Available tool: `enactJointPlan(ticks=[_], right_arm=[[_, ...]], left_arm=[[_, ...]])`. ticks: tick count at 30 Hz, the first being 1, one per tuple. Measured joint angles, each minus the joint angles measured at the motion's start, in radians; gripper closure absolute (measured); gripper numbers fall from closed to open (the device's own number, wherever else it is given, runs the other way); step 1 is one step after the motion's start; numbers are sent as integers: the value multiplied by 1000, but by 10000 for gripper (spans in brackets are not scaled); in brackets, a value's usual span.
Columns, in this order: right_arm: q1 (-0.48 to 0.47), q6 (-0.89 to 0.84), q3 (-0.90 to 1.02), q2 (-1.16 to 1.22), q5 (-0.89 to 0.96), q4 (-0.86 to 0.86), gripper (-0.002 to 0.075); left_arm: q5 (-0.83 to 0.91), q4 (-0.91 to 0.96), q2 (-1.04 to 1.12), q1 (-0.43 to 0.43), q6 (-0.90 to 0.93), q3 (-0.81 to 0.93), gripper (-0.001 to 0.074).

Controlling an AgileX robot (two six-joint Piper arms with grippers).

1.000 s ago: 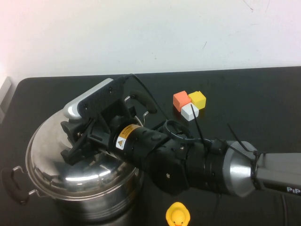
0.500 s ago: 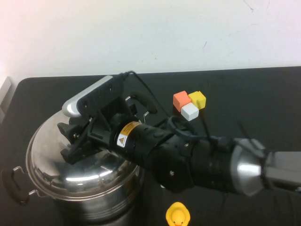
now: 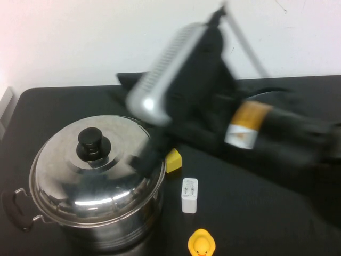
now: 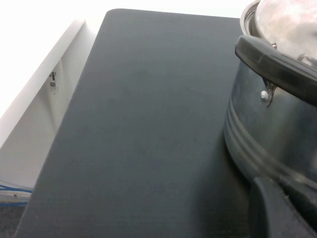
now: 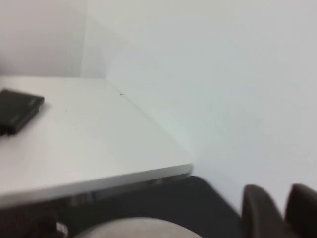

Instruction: Cover the pot

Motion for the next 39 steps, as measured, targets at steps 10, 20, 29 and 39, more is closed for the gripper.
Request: enactJointPlan(ticks=[10, 20, 29, 39], right_arm=[[0, -146, 122, -485, 437, -37, 724], [0, 44, 245, -736, 755, -240, 727], [0, 260, 413, -887, 748, -363, 727], [0, 639, 564, -921, 698, -524, 727]], left_arm=[[0, 0, 0, 0, 0, 0, 737], [0, 0, 0, 0, 0, 0, 737], [0, 0, 0, 0, 0, 0, 737], [0, 0, 0, 0, 0, 0, 737]])
